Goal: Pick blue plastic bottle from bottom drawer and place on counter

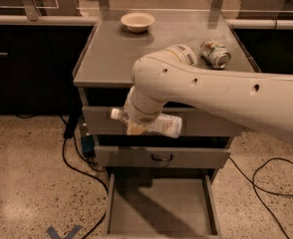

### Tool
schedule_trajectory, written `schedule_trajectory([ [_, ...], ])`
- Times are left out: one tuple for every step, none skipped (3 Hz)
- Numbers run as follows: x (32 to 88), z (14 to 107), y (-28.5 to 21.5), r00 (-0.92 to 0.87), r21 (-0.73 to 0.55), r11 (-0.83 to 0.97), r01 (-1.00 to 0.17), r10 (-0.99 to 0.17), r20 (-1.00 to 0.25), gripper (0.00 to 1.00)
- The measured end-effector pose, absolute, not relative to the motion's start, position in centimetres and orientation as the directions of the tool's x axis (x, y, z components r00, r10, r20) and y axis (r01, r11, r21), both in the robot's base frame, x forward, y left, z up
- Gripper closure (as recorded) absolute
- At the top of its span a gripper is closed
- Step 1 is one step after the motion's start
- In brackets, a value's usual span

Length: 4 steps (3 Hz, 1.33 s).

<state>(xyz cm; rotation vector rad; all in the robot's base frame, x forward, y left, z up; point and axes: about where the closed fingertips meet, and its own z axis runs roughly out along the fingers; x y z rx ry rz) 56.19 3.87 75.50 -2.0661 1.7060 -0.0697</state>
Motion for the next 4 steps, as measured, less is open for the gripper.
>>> schedule_trajectory([
  [56.5, 76.3, 3.9, 0.234, -0.378, -0.139, -0.915, -0.947, -0.218, 1.00],
  [58.0, 79.7, 4.2, 0.257, -0.406, -0.178, -0.896, -0.955, -0.149, 1.00],
  [59.8, 83.6, 4.7, 0.283, -0.426, -0.227, -0.876, -0.956, -0.073, 1.00],
  [61.4, 86.4, 4.8, 0.293, -0.439, -0.256, -0.861, -0.956, -0.019, 1.00],
])
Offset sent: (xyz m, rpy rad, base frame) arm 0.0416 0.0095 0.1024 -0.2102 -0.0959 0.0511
